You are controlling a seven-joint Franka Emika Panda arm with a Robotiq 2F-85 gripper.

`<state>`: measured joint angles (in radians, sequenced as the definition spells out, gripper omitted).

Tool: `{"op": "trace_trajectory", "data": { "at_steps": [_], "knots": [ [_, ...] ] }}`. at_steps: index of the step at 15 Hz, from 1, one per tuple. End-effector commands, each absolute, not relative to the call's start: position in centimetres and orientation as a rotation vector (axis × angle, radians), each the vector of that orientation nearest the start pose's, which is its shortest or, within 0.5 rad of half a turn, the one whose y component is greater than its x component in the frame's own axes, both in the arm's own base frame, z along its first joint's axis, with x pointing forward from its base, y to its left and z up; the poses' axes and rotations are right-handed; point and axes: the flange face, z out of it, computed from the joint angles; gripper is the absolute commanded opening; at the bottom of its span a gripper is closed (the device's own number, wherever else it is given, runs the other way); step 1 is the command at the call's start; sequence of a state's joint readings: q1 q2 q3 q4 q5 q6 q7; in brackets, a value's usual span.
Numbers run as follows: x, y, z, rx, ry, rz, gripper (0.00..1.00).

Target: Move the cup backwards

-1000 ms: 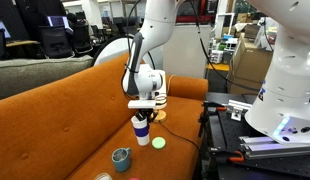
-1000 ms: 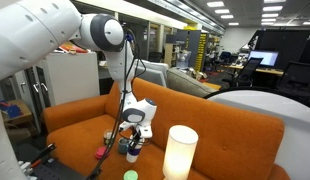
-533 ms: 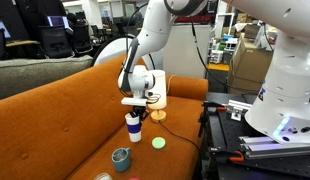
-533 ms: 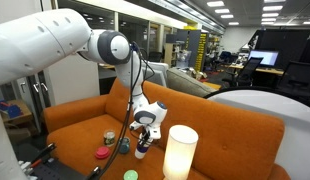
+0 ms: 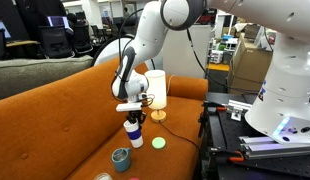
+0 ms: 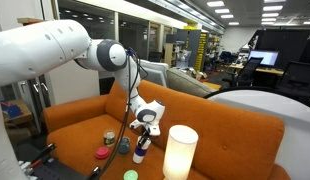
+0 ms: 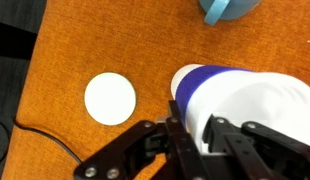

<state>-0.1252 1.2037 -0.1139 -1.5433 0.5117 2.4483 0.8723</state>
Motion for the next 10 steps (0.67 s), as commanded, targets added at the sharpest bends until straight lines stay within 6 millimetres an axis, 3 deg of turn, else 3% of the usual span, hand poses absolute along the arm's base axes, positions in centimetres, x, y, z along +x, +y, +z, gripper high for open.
{"op": "trace_trajectory", "data": {
  "at_steps": [1, 7, 10],
  "knots": [
    [58.8, -14.0, -7.9, -2.312, 2.055, 0.503, 0.55],
    [56.2, -12.9, -7.2, -2.370, 1.997, 0.478, 0.97],
    [53.9, -12.8, -5.9, -2.377, 1.998, 0.432, 1.00]
  ]
}}
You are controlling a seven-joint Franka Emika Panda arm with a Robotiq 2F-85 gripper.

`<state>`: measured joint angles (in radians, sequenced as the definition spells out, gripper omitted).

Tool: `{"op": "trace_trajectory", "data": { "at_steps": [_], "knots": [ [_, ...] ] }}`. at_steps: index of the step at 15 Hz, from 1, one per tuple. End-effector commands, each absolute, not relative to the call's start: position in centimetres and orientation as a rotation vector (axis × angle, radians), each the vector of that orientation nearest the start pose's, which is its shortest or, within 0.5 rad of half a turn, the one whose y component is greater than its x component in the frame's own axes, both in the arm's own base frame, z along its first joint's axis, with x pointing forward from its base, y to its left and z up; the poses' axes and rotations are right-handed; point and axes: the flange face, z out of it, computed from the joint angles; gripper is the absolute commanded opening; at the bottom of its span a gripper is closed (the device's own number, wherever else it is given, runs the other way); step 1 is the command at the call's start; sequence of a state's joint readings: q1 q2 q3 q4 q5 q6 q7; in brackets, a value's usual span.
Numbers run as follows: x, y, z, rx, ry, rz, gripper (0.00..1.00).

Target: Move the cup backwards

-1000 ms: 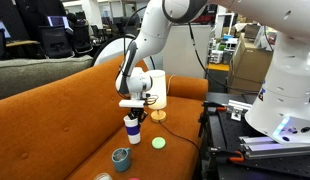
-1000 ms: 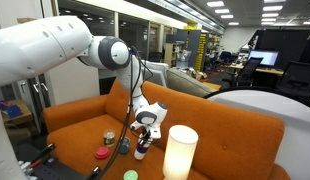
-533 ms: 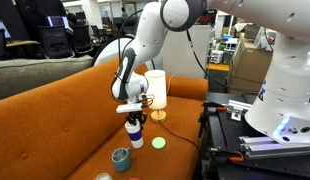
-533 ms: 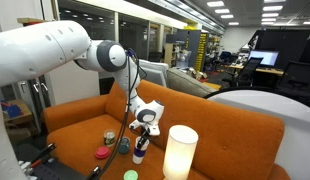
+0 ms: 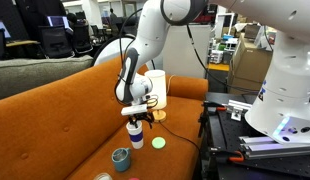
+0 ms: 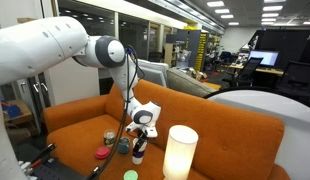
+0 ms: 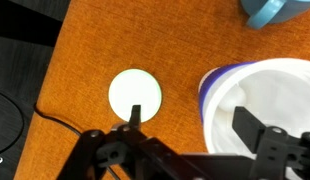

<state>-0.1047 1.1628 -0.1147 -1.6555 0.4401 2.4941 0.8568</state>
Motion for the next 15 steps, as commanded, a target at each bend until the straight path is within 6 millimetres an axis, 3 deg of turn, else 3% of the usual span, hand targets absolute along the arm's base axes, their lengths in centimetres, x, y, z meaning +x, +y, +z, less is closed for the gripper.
{"op": "trace_trajectory", "data": {
  "at_steps": [1, 5, 9, 10, 12, 15],
  "knots": [
    [53.2, -12.7, -5.2, -2.377, 1.992, 0.401, 1.00],
    [50.9, -11.9, -1.5, -2.387, 1.944, 0.238, 1.00],
    [50.0, -10.3, 2.7, -2.382, 1.818, 0.031, 1.00],
    [51.0, -10.4, 0.8, -2.392, 1.881, 0.095, 1.00],
    [50.5, -9.9, 2.2, -2.388, 1.841, 0.050, 1.00],
    [50.2, -10.4, 2.4, -2.386, 1.839, 0.049, 1.00]
  ]
}}
